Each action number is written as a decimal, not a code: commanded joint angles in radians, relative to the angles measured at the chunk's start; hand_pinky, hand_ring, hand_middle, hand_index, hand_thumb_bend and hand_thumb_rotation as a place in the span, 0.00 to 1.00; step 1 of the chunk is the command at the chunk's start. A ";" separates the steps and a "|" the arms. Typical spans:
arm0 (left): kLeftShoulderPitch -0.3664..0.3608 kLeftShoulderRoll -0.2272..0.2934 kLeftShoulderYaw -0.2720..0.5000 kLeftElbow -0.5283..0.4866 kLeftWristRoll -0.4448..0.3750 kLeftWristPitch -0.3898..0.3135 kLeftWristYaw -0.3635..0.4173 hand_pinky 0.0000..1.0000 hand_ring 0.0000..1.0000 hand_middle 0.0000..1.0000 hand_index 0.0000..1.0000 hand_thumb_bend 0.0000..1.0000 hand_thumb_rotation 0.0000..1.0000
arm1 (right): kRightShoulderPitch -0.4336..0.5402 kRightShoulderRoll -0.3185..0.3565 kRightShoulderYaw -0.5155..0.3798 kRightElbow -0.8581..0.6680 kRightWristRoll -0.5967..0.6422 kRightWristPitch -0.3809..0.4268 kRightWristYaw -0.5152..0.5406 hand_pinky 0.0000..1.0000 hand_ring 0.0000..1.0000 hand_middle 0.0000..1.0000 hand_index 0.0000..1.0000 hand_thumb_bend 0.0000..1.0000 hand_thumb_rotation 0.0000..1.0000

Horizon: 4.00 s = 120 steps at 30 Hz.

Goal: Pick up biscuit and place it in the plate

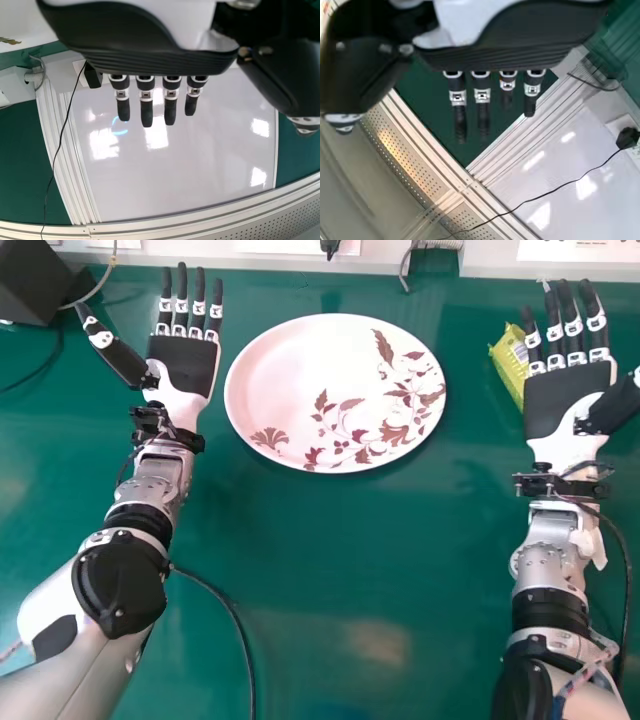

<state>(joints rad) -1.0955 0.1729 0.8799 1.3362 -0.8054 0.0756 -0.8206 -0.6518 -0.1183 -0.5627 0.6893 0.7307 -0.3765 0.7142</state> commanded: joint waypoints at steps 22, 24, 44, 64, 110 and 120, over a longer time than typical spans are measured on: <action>-0.001 0.006 0.008 -0.003 -0.004 0.007 -0.007 0.94 0.93 0.97 1.00 1.00 0.71 | 0.062 0.046 0.057 -0.143 -0.060 -0.068 -0.107 0.92 0.78 0.80 0.73 1.00 0.40; 0.000 0.006 0.009 -0.003 -0.005 0.008 -0.004 0.94 0.93 0.96 1.00 1.00 0.70 | 0.058 0.043 0.055 -0.132 -0.055 -0.067 -0.104 0.92 0.78 0.79 0.73 1.00 0.40; 0.005 0.003 0.012 -0.002 -0.003 -0.001 0.006 0.95 0.94 0.98 0.99 1.00 0.69 | 0.118 0.082 0.097 -0.259 -0.197 -0.175 -0.291 0.92 0.78 0.79 0.73 1.00 0.42; 0.008 -0.001 0.014 -0.002 -0.003 -0.009 -0.010 0.98 0.94 0.97 1.00 1.00 0.71 | 0.253 0.061 0.213 -0.548 -0.690 -0.126 -0.799 0.93 0.79 0.80 0.73 1.00 0.40; 0.007 -0.002 0.012 -0.001 -0.001 -0.012 0.001 0.71 0.91 0.97 1.00 0.99 0.72 | 0.287 -0.235 0.401 -0.963 -1.224 0.559 -0.774 0.92 0.78 0.80 0.73 1.00 0.40; 0.007 -0.005 0.009 -0.004 0.000 -0.010 -0.010 0.82 0.90 0.95 1.00 1.00 0.83 | 0.237 -0.340 0.508 -0.983 -1.442 0.725 -0.663 0.91 0.78 0.80 0.74 1.00 0.41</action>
<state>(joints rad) -1.0951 0.1697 0.8851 1.3364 -0.8053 0.0657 -0.8207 -0.3994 -0.4400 -0.0671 -0.2741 -0.6923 0.3354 0.0384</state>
